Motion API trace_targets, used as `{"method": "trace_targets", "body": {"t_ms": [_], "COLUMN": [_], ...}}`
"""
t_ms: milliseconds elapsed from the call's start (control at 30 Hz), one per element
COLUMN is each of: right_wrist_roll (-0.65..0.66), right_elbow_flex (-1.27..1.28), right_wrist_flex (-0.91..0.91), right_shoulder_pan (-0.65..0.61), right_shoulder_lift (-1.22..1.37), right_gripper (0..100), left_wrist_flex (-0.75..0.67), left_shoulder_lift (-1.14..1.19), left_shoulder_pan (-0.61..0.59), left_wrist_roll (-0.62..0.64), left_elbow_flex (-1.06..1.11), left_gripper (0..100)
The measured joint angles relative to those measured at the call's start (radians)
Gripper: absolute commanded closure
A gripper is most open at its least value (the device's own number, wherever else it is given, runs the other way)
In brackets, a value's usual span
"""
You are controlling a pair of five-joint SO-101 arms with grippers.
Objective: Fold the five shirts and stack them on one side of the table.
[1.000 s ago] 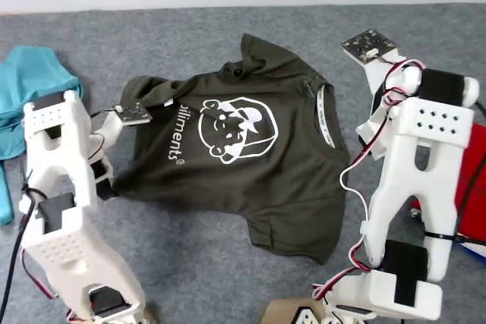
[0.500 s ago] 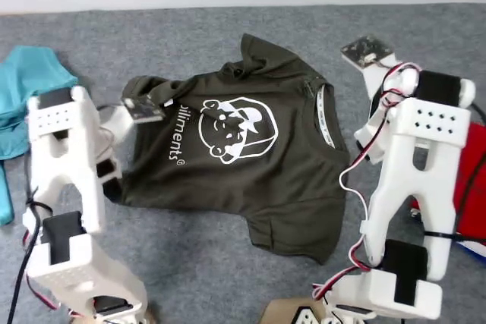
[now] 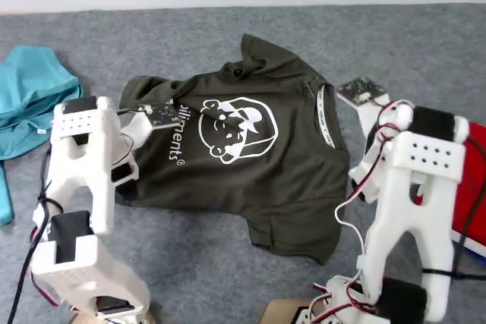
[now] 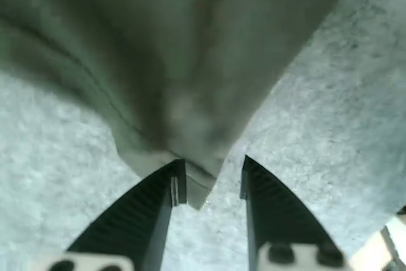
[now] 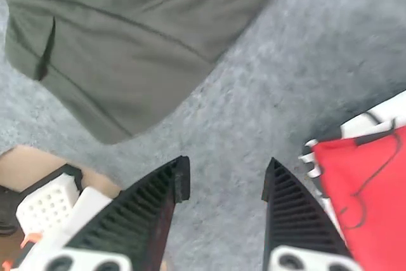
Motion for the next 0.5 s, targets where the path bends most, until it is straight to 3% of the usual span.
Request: {"method": "trace_targets", "body": {"t_ms": [500], "right_wrist_roll": [0.000], "right_elbow_flex": [0.018], "right_wrist_flex": [0.000], "right_shoulder_pan": [0.183], "right_shoulder_lift": [-0.006], "right_gripper": [80.1], "left_wrist_flex": [-0.101], "left_shoulder_lift": [0.054], "left_shoulder_pan": [0.002], "left_wrist_roll": [-0.207], "left_elbow_flex": [0.029], "left_gripper": [85]}}
